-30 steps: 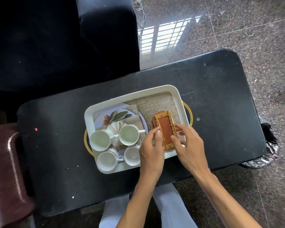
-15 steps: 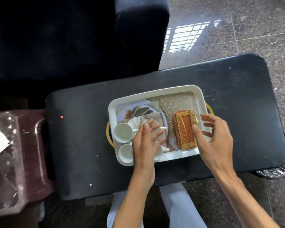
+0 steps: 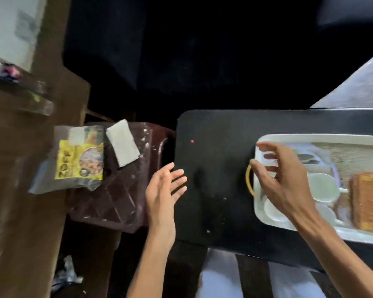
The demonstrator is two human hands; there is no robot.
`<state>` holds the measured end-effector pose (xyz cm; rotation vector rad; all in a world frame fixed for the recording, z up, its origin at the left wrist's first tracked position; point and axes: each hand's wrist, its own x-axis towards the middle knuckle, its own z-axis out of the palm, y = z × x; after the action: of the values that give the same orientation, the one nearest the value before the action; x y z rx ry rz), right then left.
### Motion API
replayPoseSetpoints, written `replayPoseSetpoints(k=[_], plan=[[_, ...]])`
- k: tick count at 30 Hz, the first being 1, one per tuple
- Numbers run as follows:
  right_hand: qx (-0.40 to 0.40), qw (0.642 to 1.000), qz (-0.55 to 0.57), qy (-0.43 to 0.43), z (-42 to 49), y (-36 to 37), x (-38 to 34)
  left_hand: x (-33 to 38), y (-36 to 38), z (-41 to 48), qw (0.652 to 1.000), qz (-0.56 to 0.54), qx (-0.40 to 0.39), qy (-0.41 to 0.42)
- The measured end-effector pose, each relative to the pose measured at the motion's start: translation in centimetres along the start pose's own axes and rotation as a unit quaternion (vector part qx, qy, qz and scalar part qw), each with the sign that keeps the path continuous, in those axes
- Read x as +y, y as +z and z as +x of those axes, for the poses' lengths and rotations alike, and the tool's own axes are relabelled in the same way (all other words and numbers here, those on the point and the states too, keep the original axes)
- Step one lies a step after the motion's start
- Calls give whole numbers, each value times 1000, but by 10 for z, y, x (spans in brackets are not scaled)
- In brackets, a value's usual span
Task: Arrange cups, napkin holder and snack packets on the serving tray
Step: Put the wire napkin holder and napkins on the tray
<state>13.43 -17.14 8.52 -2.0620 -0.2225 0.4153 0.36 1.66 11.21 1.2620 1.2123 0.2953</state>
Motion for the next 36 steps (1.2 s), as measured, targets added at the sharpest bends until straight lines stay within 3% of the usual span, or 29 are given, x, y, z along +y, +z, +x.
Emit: replayPoseSetpoints(k=[9,17,27,36], plan=[[-107,994,5,-13,9,159,-74,1,-109,97,992,47,115,17],[-199,978,-52,-26,32,274,-119,-1,-134,179,984,116,133,9],[-219,971,-94,15,41,317,-114,-1,-143,212,984,151,94,-22],[-189,981,-50,11,40,316,-110,1,-136,217,989,120,84,-30]])
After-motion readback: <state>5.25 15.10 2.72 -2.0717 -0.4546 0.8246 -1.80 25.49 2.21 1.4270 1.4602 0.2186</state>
